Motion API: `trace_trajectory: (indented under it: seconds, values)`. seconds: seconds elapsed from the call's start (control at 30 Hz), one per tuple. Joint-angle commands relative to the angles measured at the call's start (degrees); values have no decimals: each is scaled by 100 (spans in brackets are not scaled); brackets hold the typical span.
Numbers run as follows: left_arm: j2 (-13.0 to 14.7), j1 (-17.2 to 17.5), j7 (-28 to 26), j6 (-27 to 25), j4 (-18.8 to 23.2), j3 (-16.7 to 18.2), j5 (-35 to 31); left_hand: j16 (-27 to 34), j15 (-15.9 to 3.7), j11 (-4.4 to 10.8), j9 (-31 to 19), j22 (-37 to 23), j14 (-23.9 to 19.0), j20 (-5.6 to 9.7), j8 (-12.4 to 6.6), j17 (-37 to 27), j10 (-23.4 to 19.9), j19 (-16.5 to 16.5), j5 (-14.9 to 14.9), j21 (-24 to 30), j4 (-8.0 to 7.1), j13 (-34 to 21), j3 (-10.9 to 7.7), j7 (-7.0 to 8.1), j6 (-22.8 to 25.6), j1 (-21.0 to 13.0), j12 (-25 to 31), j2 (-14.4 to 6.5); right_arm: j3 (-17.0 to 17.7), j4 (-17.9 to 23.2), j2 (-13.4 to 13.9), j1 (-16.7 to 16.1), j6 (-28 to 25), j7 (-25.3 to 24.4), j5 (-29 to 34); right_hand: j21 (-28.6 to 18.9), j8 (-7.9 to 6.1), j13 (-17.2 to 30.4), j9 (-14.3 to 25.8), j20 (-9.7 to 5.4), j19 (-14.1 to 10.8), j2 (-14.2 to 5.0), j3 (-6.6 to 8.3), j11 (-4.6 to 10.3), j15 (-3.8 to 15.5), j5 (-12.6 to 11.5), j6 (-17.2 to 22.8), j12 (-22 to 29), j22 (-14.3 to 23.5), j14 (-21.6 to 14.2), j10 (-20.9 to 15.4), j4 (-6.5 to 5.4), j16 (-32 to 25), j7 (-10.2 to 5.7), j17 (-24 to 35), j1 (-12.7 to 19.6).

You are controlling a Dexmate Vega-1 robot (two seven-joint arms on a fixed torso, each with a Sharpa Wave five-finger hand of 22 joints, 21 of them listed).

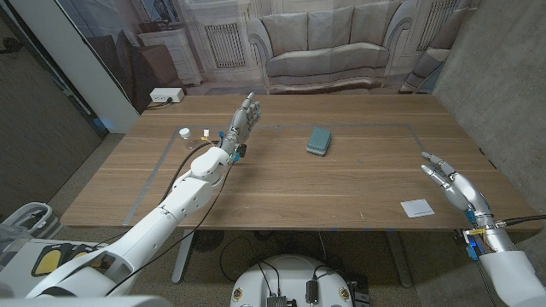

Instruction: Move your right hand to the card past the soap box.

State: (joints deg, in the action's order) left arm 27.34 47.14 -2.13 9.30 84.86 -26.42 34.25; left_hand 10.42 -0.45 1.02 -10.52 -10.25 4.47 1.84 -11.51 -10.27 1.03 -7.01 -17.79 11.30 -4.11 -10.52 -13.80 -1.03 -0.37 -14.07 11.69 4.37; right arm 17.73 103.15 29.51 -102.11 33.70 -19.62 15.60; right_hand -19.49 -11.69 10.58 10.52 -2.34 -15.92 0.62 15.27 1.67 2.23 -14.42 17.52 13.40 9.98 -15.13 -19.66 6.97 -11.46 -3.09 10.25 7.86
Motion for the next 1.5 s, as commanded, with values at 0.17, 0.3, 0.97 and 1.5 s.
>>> trace_trajectory:
  seconds: [0.17,0.3,0.97,1.5]
  values:
    - [31,18,5,-35,23,10,14,46,6,38,-33,-15,-4,14,-15,-15,-42,-51,2,21,6,-24,16,-25,52,-39,12,-24,21,123,49,-51,-180,-585,1051,31,-25,9,34,-285,-67,5,1,23,170,-49,22,27,32,-71,-62,31,-7,-29,19,67]
    - [48,22,11,-53,34,15,22,46,-4,37,-33,-15,-5,14,-13,-16,-41,-51,3,21,6,-24,18,-28,50,-41,11,-26,-40,169,75,-49,-302,-705,1228,37,-22,9,34,-287,-69,7,1,29,176,-56,20,25,32,-75,-65,33,-5,-43,19,71]
    - [94,32,0,-90,74,52,48,41,-14,37,-33,-15,-6,4,-11,-16,-40,-49,11,22,8,-24,35,-20,57,-57,5,-41,-308,357,480,-153,-1048,-1337,2101,73,-17,11,36,-300,-96,16,1,75,195,-103,39,32,34,-120,-120,44,-1,-96,22,89]
    - [-10,-26,88,9,-131,25,84,40,-12,48,-33,-16,-10,-12,-9,-16,-42,-62,18,18,8,-24,51,-19,63,-69,2,-54,-386,564,802,-463,-1637,-1715,2444,103,-25,12,38,-324,-138,30,-3,124,262,-153,91,41,35,-183,-185,52,-3,-169,24,100]
